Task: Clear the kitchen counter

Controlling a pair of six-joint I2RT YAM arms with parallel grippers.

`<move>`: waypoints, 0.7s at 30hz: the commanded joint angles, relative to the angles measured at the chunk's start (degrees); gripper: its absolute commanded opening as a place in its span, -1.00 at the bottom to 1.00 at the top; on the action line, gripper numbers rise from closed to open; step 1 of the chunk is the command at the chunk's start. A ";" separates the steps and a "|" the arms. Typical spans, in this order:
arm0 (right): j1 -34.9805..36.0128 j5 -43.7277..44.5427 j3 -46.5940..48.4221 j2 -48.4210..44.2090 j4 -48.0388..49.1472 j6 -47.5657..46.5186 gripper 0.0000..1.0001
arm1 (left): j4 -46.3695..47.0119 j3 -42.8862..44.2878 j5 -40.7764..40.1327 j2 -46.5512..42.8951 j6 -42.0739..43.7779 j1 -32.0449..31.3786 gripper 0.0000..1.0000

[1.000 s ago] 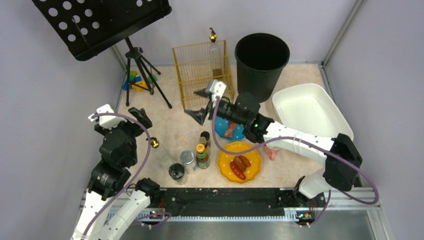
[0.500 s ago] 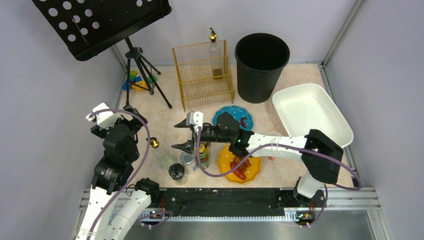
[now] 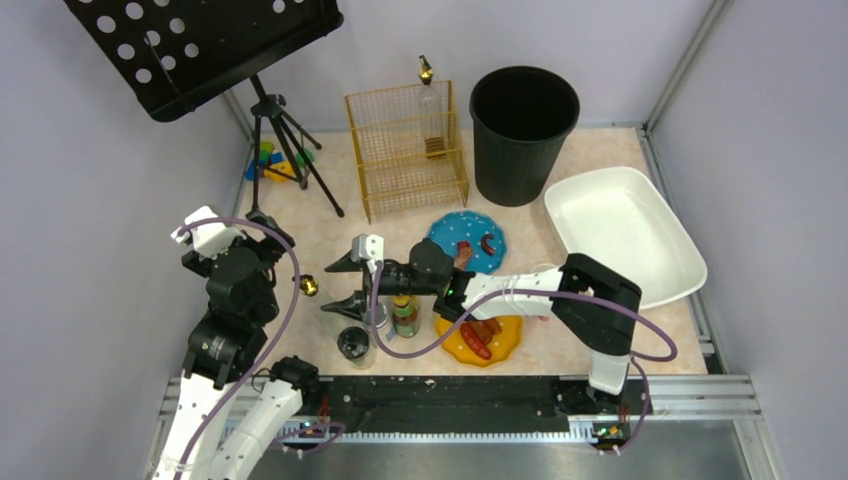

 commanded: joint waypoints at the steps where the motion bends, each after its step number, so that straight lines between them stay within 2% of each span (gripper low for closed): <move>1: 1.40 -1.84 4.41 1.29 6.58 2.72 0.48 | 1.41 0.06 0.04 -0.34 -0.33 0.36 0.98; 15: 3.07 -2.34 10.06 6.40 6.22 3.99 0.46 | 1.42 0.00 0.07 -0.81 -0.52 0.44 0.98; 21: 3.02 -2.54 11.73 8.40 6.54 5.15 0.37 | 1.46 0.00 0.37 -0.61 -0.50 0.53 0.98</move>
